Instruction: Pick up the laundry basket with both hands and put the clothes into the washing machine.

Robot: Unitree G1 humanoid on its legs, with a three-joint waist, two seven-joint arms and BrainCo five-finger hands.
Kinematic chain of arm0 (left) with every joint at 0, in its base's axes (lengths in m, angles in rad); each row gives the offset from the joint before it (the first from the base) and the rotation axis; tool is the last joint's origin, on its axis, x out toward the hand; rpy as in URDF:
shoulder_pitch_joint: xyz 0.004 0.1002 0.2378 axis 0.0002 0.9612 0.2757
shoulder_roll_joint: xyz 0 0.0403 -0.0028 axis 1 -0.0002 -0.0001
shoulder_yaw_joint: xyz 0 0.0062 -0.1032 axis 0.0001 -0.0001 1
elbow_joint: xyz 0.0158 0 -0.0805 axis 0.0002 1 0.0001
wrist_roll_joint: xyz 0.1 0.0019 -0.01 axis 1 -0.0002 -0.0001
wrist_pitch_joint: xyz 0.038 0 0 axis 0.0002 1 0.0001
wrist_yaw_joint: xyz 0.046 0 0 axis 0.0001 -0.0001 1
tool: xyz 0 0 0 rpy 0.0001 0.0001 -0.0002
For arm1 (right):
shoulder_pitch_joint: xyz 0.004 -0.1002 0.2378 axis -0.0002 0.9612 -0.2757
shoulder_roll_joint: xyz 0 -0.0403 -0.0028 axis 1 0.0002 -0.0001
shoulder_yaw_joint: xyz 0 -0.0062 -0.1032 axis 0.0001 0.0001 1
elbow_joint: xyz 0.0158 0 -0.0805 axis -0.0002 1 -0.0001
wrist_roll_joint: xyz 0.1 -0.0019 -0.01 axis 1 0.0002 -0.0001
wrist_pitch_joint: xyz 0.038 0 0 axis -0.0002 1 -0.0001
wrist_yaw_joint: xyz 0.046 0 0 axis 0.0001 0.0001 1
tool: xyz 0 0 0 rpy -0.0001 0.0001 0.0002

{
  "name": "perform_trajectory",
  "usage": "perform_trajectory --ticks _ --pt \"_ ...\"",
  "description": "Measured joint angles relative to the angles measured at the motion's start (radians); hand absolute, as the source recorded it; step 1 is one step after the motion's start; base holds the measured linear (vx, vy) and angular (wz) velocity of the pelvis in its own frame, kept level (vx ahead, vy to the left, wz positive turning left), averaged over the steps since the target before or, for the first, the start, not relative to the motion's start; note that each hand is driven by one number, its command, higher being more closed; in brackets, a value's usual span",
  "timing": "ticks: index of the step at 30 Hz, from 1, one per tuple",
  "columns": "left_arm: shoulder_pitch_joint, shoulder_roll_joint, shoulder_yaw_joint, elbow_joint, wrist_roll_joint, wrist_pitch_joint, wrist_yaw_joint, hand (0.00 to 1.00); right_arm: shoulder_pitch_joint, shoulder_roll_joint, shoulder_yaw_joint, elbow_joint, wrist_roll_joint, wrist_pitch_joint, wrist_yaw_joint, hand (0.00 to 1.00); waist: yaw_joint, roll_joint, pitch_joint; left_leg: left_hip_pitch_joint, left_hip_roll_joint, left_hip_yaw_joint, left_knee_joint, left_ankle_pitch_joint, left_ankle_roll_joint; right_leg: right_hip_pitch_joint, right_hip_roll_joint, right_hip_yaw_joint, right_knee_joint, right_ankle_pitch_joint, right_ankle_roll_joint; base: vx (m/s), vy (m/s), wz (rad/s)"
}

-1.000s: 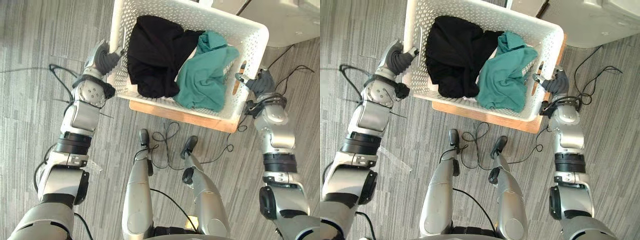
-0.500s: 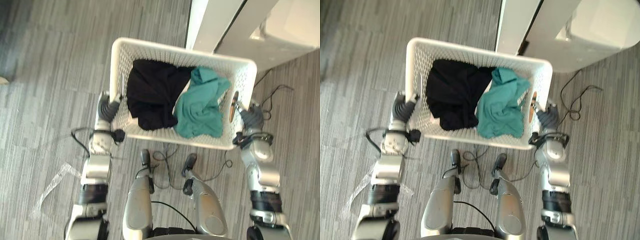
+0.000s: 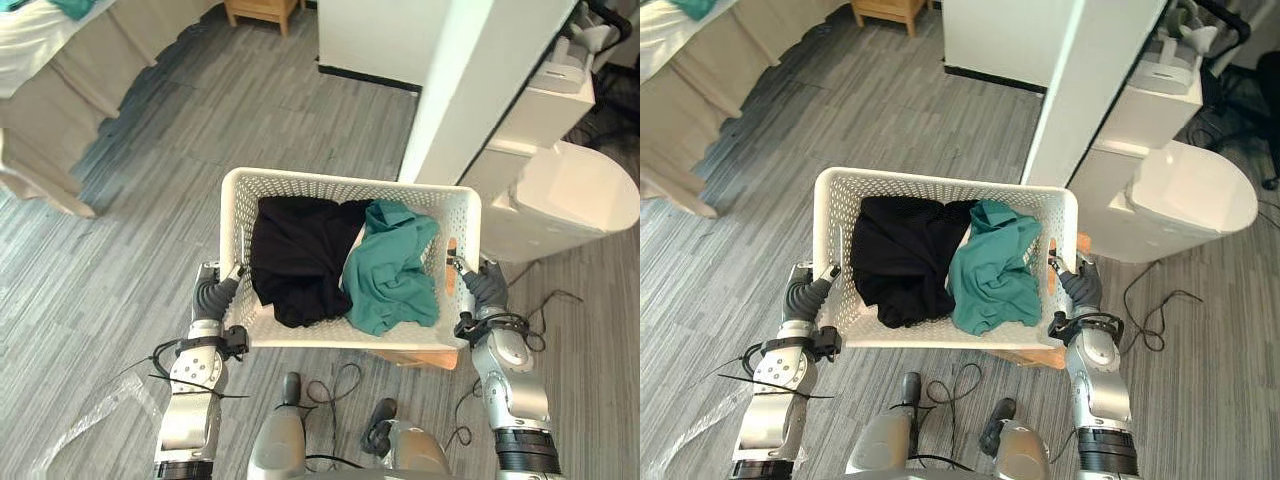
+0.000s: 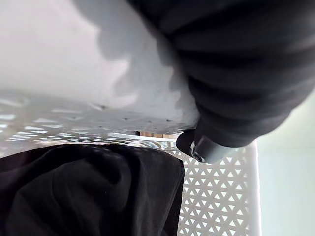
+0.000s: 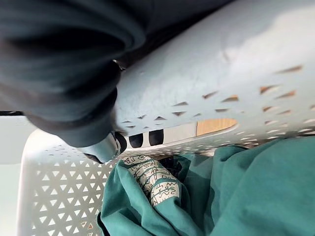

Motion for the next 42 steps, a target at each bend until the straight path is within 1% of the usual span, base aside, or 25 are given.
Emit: perform_trajectory --ticks 1,2,3,4,6,8,10,11,12,14,15,16,17,19,21,23,25,27,28,31,35,38,40,41,42 --pt "-0.003 0.002 -0.002 0.001 -0.010 0.000 0.000 1.00 -0.006 -0.002 -0.001 0.005 0.001 0.000 -0.006 1.00 -0.004 -0.004 -0.017 -0.027 -0.013 -0.006 -0.021 0.042 0.006 -0.025 0.001 0.017 0.005 -0.015 -0.023 -0.10 -0.093 0.51" --pt "-0.003 0.000 0.001 0.003 -0.013 0.001 0.000 1.00 -0.019 0.006 -0.005 0.023 0.000 0.001 -0.010 1.00 -0.004 -0.005 -0.019 -0.035 -0.011 -0.004 0.021 0.010 0.016 -0.027 -0.020 -0.010 -0.007 0.006 -0.042 -0.07 -0.050 0.39" --pt "-0.002 -0.003 0.002 0.005 -0.013 0.001 0.002 1.00 -0.024 0.005 -0.004 0.033 -0.001 0.001 -0.010 1.00 -0.004 -0.007 -0.018 -0.057 -0.010 0.015 0.130 -0.061 0.027 -0.028 -0.027 -0.009 -0.002 0.008 -0.043 -0.06 -0.043 0.08" --pt "0.008 -0.007 0.000 0.011 -0.013 0.001 0.001 1.00 -0.015 0.005 -0.002 0.035 -0.001 0.001 -0.009 1.00 -0.006 -0.003 -0.021 -0.052 0.008 0.034 0.334 -0.174 0.027 -0.012 -0.032 0.000 0.000 0.018 -0.049 -0.04 -0.032 -0.12" --pt "0.043 -0.010 -0.003 0.010 -0.013 -0.005 0.000 1.00 0.012 0.010 0.009 0.032 -0.001 0.001 -0.008 1.00 -0.029 0.007 -0.029 0.030 0.048 0.005 0.431 -0.239 -0.059 0.014 -0.023 0.015 -0.003 0.028 -0.052 -0.10 0.030 -0.22" --pt "0.057 -0.020 -0.023 0.010 -0.012 -0.009 0.000 1.00 0.032 0.005 -0.002 0.028 -0.001 -0.002 -0.007 1.00 -0.054 0.027 -0.047 0.092 0.060 -0.040 0.400 -0.284 -0.110 -0.007 -0.010 0.036 -0.004 0.054 -0.044 -0.19 0.195 -0.39" --pt "0.046 -0.022 -0.044 0.011 -0.011 -0.012 -0.001 1.00 0.038 0.008 -0.031 0.027 -0.001 -0.003 -0.006 1.00 -0.058 0.037 -0.063 0.115 0.054 -0.039 0.310 -0.347 -0.091 -0.074 -0.004 0.078 -0.007 0.101 -0.034 -0.20 0.239 -0.60" --pt "0.036 -0.024 -0.051 0.020 -0.011 -0.012 -0.002 1.00 0.044 0.017 -0.046 0.024 -0.002 -0.003 -0.003 1.00 -0.065 0.036 -0.063 0.119 0.043 -0.006 0.268 -0.381 -0.054 -0.102 -0.005 0.105 -0.029 0.149 -0.023 -0.30 0.311 -0.63" --pt "0.023 -0.021 -0.052 0.054 -0.010 -0.011 -0.004 1.00 0.067 0.040 -0.058 0.022 -0.003 -0.003 0.004 1.00 -0.066 0.012 -0.059 0.118 0.014 0.031 0.254 -0.372 -0.035 -0.105 -0.022 0.141 -0.087 0.215 -0.008 -0.37 0.371 -0.64" --pt "0.039 -0.013 -0.055 0.069 -0.010 -0.009 -0.018 1.00 0.112 0.055 -0.058 0.008 -0.004 -0.002 0.009 1.00 -0.072 -0.005 -0.063 0.117 -0.033 0.071 0.268 -0.369 -0.005 -0.085 -0.033 0.188 -0.189 0.305 0.019 -0.30 0.294 -0.58" --pt "0.040 0.001 -0.064 0.074 -0.010 -0.010 -0.024 1.00 0.164 0.070 -0.057 -0.038 -0.004 -0.002 0.005 1.00 -0.078 -0.019 -0.060 0.078 -0.079 0.116 0.316 -0.366 0.059 -0.072 -0.065 0.203 -0.263 0.321 0.071 -0.39 0.323 -0.49" --pt "0.037 -0.006 -0.065 0.080 -0.009 -0.010 -0.026 1.00 0.170 0.063 -0.054 -0.045 -0.004 -0.002 0.003 1.00 -0.080 0.001 -0.057 0.069 -0.073 0.130 0.316 -0.364 0.076 -0.079 -0.070 0.189 -0.255 0.278 0.096 -0.47 0.388 -0.75" --pt "0.038 -0.012 -0.059 0.080 -0.004 -0.010 -0.027 1.00 0.168 0.053 -0.049 -0.046 -0.005 -0.002 0.002 1.00 -0.072 0.022 -0.045 0.067 -0.057 0.185 0.310 -0.350 0.100 -0.126 -0.081 0.162 -0.115 0.229 0.061 -0.37 0.301 -0.95" --pt "0.058 -0.011 -0.033 0.080 -0.004 -0.009 -0.031 1.00 0.175 0.068 -0.027 -0.046 -0.005 -0.002 0.003 1.00 -0.051 0.012 -0.044 0.094 -0.056 0.251 0.306 -0.335 0.124 -0.111 -0.118 0.140 0.210 0.127 0.018 -0.31 0.272 -1.04" --pt "0.083 -0.010 -0.018 0.070 -0.006 -0.014 -0.031 1.00 0.175 0.066 -0.007 -0.045 -0.007 -0.002 0.009 1.00 -0.036 -0.003 -0.050 0.102 -0.057 0.303 0.306 -0.322 0.141 -0.045 -0.149 0.133 0.437 -0.015 0.030 -0.26 0.078 -0.74" --pt "0.113 -0.011 -0.007 0.040 -0.006 -0.014 -0.035 1.00 0.175 0.069 0.000 -0.041 -0.007 -0.002 0.013 1.00 -0.021 -0.022 -0.063 0.096 -0.061 0.341 0.277 -0.289 0.145 0.039 -0.170 0.129 0.540 -0.066 0.066 -0.23 -0.014 -0.53" --pt "0.163 -0.011 0.019 -0.009 -0.006 -0.015 -0.041 1.00 0.146 0.071 0.025 -0.004 -0.007 -0.002 0.023 1.00 0.004 -0.059 -0.106 0.050 -0.064 0.400 0.224 -0.231 0.141 0.131 -0.187 0.130 0.492 -0.082 0.097 -0.28 -0.108 -0.82" --pt "0.164 -0.014 0.028 -0.009 -0.006 -0.014 -0.041 1.00 0.122 0.068 0.029 0.022 -0.007 -0.002 0.025 1.00 0.020 -0.075 -0.127 0.010 -0.063 0.429 0.206 -0.205 0.139 0.173 -0.182 0.142 0.389 -0.069 0.114 -0.24 -0.146 -0.69" --pt "0.160 -0.026 0.035 -0.009 -0.006 -0.012 -0.041 1.00 0.094 0.061 0.032 0.045 -0.007 -0.002 0.025 1.00 0.033 -0.082 -0.139 -0.033 -0.061 0.451 0.204 -0.170 0.132 0.197 -0.148 0.173 0.233 -0.119 0.174 -0.30 -0.167 -0.72" --pt "0.164 -0.085 0.031 -0.007 -0.005 0.007 -0.041 1.00 0.062 0.010 0.048 0.083 -0.006 -0.002 0.012 1.00 0.060 -0.025 -0.157 -0.082 0.001 0.514 0.182 -0.101 0.113 0.234 -0.054 0.174 -0.063 -0.152 0.157 -0.31 -0.177 -0.81" --pt "0.165 -0.075 0.014 -0.007 -0.005 0.008 -0.041 1.00 0.074 0.002 0.060 0.083 -0.006 -0.002 0.001 1.00 0.025 0.000 -0.169 -0.077 0.046 0.509 0.133 -0.039 0.089 0.269 0.031 0.204 -0.231 -0.085 0.099 -0.19 -0.112 -0.44" --pt "0.160 -0.073 0.000 -0.005 -0.005 0.008 -0.037 1.00 0.080 -0.002 0.055 0.083 -0.005 -0.003 0.001 1.00 0.003 -0.002 -0.168 -0.076 0.059 0.353 0.136 0.004 0.039 0.257 0.055 0.237 -0.218 -0.072 0.082 -0.12 -0.135 -0.43" --pt "0.162 -0.072 -0.020 -0.006 -0.005 0.008 -0.033 1.00 0.098 -0.006 0.054 0.083 -0.001 -0.022 0.007 1.00 0.004 0.000 -0.162 -0.046 0.059 0.167 0.141 0.017 -0.006 0.226 0.058 0.321 -0.176 -0.065 0.071 -0.12 -0.111 -0.96" --pt "0.162 -0.073 -0.023 -0.006 -0.005 0.007 -0.031 1.00 0.096 -0.006 0.055 0.083 -0.001 -0.023 0.012 1.00 0.007 -0.004 -0.155 -0.046 0.057 0.122 0.170 -0.014 -0.034 0.218 0.057 0.352 -0.174 -0.064 0.070 -0.12 0.027 -1.44" --pt "0.162 -0.072 -0.029 -0.009 -0.006 0.004 -0.023 1.00 0.090 -0.011 0.055 0.083 -0.001 -0.025 0.013 1.00 0.009 0.018 -0.149 -0.034 0.053 0.047 0.241 -0.115 -0.061 0.195 0.069 0.420 -0.173 -0.046 0.062 -0.09 0.100 -1.39"
